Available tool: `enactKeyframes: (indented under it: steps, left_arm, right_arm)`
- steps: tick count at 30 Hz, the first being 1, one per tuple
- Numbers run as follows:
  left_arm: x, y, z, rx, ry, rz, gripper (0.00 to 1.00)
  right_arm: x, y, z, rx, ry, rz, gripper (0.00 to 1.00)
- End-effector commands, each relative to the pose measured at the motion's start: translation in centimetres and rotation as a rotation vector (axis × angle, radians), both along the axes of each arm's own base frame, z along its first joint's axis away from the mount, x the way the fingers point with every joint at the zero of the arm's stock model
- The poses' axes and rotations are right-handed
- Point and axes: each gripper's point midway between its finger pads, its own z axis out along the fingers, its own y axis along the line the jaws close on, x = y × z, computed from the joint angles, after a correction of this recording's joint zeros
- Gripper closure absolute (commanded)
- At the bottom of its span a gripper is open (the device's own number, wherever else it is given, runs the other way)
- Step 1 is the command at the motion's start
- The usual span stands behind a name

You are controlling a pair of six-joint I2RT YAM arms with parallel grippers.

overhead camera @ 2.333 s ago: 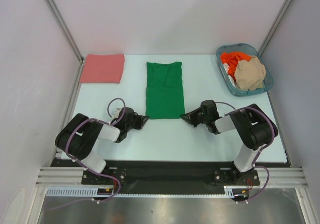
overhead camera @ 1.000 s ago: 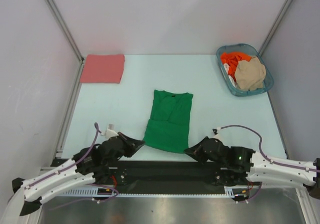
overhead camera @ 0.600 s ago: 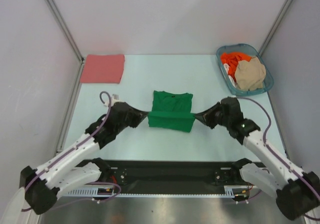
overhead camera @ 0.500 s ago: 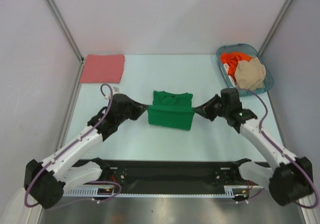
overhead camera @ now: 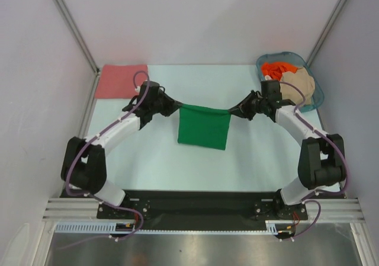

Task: Fold and stack the t-shirts
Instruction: Fold the tshirt

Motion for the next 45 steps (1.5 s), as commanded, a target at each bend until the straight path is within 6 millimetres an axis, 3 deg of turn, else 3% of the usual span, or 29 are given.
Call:
enactKeyframes:
  steps: [1, 4, 9, 15, 19, 22, 28, 29, 31, 33, 34, 35, 36, 37, 38, 39, 40, 42, 43, 44, 45]
  left_arm:
    - [2.8, -0.6, 2.0, -0.045, -0.055, -0.045, 1.0]
    - [3.8, -0.7, 0.5, -0.04, -0.017, -0.043, 1.0]
    - [4.8, -0.5, -2.6, -0.042, 0.06, -0.039, 1.0]
    - [7.0, 0.1, -3.9, -0.02, 0.067, -0.034, 1.0]
    - [8.3, -0.3, -6.4, -0.048, 0.127, -0.077, 1.0]
    - [9.1, -0.2, -6.9, -0.047, 0.137, -0.085, 1.0]
    - [10.4, 0.0, -8.6, -0.044, 0.163, -0.097, 0.98]
    - [10.9, -0.4, -8.0, -0.048, 0.147, -0.114, 0.98]
    - [10.8, -0.7, -9.3, -0.051, 0.185, -0.141, 0.94]
    - [11.6, -0.2, -9.5, -0.01, 0.177, -0.144, 0.88]
    - [12.1, 0.4, -8.5, 0.067, 0.134, -0.18, 0.83]
    - [12.6, 1.4, -8.0, 0.149, 0.11, -0.176, 0.79]
    - [13.0, 2.6, -7.5, 0.237, 0.095, -0.167, 0.75]
    - [13.0, 4.5, -6.7, 0.354, 0.095, -0.129, 0.7]
    - [13.6, 5.4, -4.9, 0.433, 0.035, -0.153, 0.68]
    - [13.4, 6.1, -3.9, 0.472, 0.012, -0.151, 0.65]
    - [12.7, 6.8, -2.4, 0.518, -0.022, -0.155, 0.56]
    - [11.4, 6.8, -1.0, 0.514, -0.047, -0.177, 0.54]
    - [10.7, 5.7, 1.8, 0.46, -0.127, -0.209, 0.54]
    - [9.0, 4.9, 0.5, 0.408, -0.108, -0.252, 0.54]
    - [8.0, 3.5, 0.9, 0.348, -0.136, -0.298, 0.55]
  right_arm:
    - [2.5, -0.4, 0.7, 0.01, -0.044, 0.035, 1.0]
    - [3.8, -0.8, 0.1, 0.019, -0.035, 0.033, 1.0]
    - [5.9, -1.1, -2.7, 0.046, 0.015, 0.05, 1.0]
    - [8.1, -1.0, -5.0, 0.066, 0.052, 0.066, 1.0]
    - [8.9, -0.9, -6.1, 0.072, 0.076, 0.069, 1.0]
    - [9.5, -0.9, -6.7, 0.069, 0.083, 0.066, 0.98]
    - [10.4, -0.9, -7.9, 0.067, 0.103, 0.067, 0.91]
    - [10.5, -1.0, -8.3, 0.065, 0.108, 0.063, 0.9]
    - [10.6, -1.2, -8.6, 0.071, 0.118, 0.06, 0.88]
    - [10.8, -1.6, -9.4, 0.07, 0.125, 0.057, 0.72]
    - [11.4, -2.2, -9.2, 0.06, 0.102, 0.058, 0.68]
    - [13.0, -3.2, -8.0, 0.008, 0.011, 0.093, 0.57]
    - [14.3, -4.4, -8.4, -0.06, -0.02, 0.115, 0.53]
    - [13.3, -6.4, -9.4, -0.146, 0.081, 0.113, 0.51]
    - [13.5, -6.7, -9.2, -0.184, 0.075, 0.153, 0.48]
    - [15.0, -7.3, -7.1, -0.25, -0.021, 0.216, 0.47]
    - [14.0, -8.3, -7.0, -0.313, 0.021, 0.223, 0.46]
    - [13.0, -8.2, -4.7, -0.363, -0.05, 0.274, 0.4]
    - [12.3, -7.4, -4.2, -0.352, -0.069, 0.301, 0.4]
    - [11.5, -5.9, -3.6, -0.333, -0.094, 0.339, 0.39]
    - [10.5, -4.8, -4.3, -0.297, -0.098, 0.343, 0.39]
